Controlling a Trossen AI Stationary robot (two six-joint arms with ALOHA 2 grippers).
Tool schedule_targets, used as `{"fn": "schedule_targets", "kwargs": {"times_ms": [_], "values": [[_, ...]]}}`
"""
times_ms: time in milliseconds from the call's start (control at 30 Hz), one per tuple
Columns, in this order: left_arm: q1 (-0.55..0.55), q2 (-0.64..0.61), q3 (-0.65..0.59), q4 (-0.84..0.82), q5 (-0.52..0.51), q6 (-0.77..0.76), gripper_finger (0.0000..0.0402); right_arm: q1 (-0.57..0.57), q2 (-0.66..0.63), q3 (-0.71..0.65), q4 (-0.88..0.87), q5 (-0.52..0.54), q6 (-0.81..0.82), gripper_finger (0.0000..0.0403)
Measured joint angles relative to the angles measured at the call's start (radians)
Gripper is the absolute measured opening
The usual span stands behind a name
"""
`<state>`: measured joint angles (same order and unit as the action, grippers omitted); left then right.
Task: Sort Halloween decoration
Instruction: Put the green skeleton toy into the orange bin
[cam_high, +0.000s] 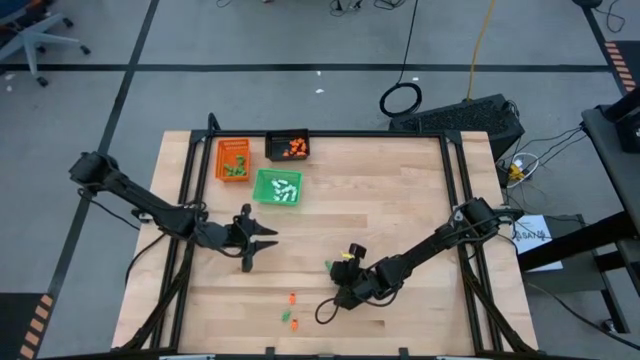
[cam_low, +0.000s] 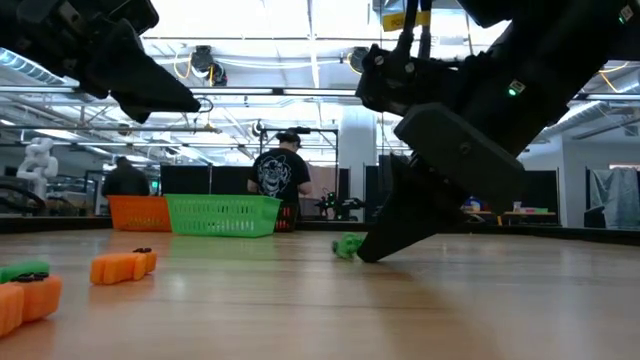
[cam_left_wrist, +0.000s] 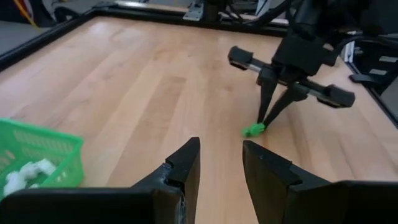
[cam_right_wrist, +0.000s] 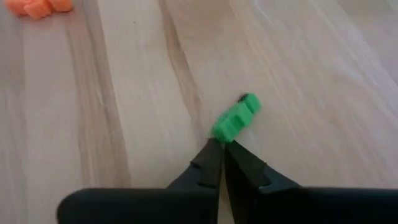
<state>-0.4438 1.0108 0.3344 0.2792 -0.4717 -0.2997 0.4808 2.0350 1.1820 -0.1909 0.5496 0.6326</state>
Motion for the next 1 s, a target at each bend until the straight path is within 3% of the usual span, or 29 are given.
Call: {"fn": "schedule_targets", "kwargs": {"times_ms": [367, 633, 767, 1000], "values": [[0.000, 0.137, 0.000, 0.171, 0.043, 0.079, 0.0118, -0.001, 0.000, -0.001, -0.001, 0.004, 0.006, 0.0002], [0.000, 0.162, 0.000, 0.186, 0.052, 0.080, 0.0118, -0.002, -0.012, -0.003, 0.004, -0.002, 0.082, 0.0010], [0.000, 0.162, 0.000, 0.187, 0.052, 0.080, 0.0118, 0.003, -0.015, -0.005, 0.056, -0.002, 0.082, 0.0048], [0.000, 0.162, 0.000, 0.187, 0.052, 0.080, 0.0118, 0.003, -0.015, -0.005, 0.137, 0.047, 0.064, 0.0157]]}}
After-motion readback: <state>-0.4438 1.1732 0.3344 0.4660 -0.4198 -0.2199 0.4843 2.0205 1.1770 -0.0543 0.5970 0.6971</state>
